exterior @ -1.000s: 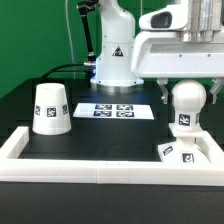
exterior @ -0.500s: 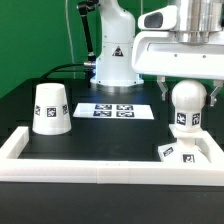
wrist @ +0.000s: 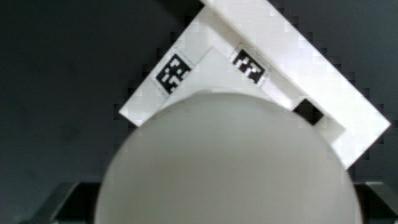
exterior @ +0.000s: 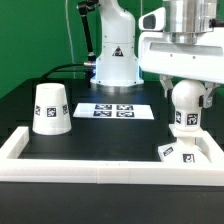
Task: Assemble lamp
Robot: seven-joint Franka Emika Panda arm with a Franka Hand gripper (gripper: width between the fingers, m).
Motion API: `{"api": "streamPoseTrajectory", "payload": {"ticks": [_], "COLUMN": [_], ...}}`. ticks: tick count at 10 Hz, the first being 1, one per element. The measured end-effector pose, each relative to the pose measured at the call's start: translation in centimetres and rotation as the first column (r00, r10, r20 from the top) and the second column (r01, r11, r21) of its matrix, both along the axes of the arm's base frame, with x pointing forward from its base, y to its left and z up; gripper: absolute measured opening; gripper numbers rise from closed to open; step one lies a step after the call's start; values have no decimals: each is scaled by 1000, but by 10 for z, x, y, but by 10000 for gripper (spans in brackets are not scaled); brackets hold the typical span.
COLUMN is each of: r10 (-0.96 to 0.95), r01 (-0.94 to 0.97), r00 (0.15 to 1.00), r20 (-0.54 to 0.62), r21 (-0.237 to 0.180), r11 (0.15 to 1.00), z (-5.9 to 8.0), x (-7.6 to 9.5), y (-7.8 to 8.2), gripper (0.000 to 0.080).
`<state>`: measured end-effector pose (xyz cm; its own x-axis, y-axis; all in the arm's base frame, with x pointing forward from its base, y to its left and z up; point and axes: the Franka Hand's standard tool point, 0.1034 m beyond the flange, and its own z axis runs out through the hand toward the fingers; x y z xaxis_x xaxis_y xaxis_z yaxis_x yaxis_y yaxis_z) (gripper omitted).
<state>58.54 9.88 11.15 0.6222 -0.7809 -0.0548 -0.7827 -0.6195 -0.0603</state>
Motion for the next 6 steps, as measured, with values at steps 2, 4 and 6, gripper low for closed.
{"api": "streamPoseTrajectory", "payload": {"ticks": [2, 4, 6], "r10": [-21, 89, 266], "r01": [22, -89, -266], "r00": [1000, 996, 964], "r20": [-3, 6, 19], "r21": [6, 0, -7], "r11": [1000, 996, 964], "z": [0, 0, 0], "x": [-1, -1, -2], "y": [3, 6, 12], "gripper": [675, 695, 698]}}
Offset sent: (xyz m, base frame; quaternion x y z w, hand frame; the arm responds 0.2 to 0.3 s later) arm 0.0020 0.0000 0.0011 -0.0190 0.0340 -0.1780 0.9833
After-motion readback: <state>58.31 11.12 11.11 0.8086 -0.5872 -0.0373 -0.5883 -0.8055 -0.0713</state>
